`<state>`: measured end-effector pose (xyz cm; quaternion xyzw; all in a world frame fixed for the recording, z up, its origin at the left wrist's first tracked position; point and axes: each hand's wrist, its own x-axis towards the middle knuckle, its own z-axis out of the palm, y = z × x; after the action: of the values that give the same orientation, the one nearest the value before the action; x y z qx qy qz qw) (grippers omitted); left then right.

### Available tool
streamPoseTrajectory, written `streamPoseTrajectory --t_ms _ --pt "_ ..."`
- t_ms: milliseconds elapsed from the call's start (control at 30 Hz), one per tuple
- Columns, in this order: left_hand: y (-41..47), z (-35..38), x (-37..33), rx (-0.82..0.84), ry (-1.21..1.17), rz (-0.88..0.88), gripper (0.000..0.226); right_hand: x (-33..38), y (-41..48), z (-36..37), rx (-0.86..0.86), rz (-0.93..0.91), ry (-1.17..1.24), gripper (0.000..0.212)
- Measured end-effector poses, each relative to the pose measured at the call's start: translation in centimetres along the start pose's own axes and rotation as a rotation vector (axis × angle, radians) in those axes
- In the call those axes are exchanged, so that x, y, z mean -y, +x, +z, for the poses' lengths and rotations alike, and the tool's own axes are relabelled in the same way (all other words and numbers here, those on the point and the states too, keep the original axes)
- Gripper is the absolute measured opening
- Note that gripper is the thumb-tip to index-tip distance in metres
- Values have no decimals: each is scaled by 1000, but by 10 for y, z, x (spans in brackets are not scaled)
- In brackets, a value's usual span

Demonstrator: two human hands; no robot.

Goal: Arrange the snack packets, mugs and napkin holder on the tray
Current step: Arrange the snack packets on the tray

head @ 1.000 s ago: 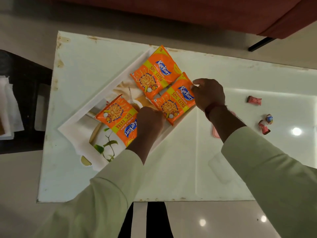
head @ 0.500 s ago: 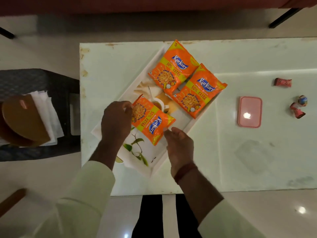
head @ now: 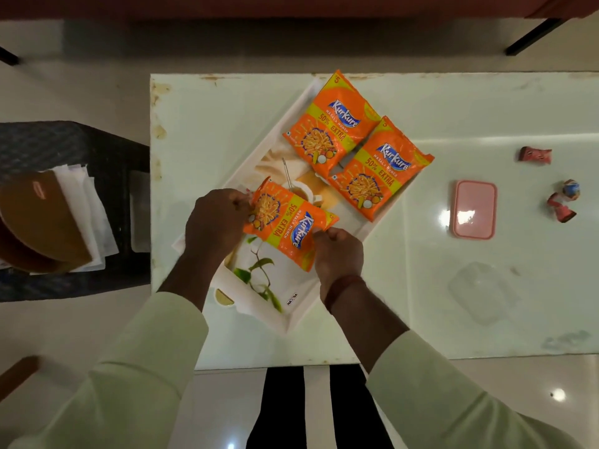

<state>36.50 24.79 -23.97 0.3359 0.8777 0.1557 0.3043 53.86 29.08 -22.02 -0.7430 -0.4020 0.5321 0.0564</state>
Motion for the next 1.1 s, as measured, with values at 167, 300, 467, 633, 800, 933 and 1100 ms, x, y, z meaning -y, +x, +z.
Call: streamPoseTrajectory --t_ms 167,300,467,633,800,933,1100 --pt "-39 27 -13 32 -460 -205 19 63 11 -43 -114 -483 -293 19" --pt "-59 63 -45 93 -671 -308 14 108 31 -57 -120 -625 -570 18" --pt "-56 79 -60 49 -697 -343 20 116 46 -60 -122 -627 -672 22" --pt "-50 82 -59 21 -548 -297 32 109 57 -62 -124 -598 -658 21" --pt "-43 85 -58 -5 -493 -277 30 101 66 -62 -105 -560 -625 24" --pt "-42 86 -57 -45 -522 -280 26 98 71 -63 -106 -538 -578 26" --pt "-49 73 -44 -93 -358 -189 34 87 66 -70 -166 -596 -575 39"
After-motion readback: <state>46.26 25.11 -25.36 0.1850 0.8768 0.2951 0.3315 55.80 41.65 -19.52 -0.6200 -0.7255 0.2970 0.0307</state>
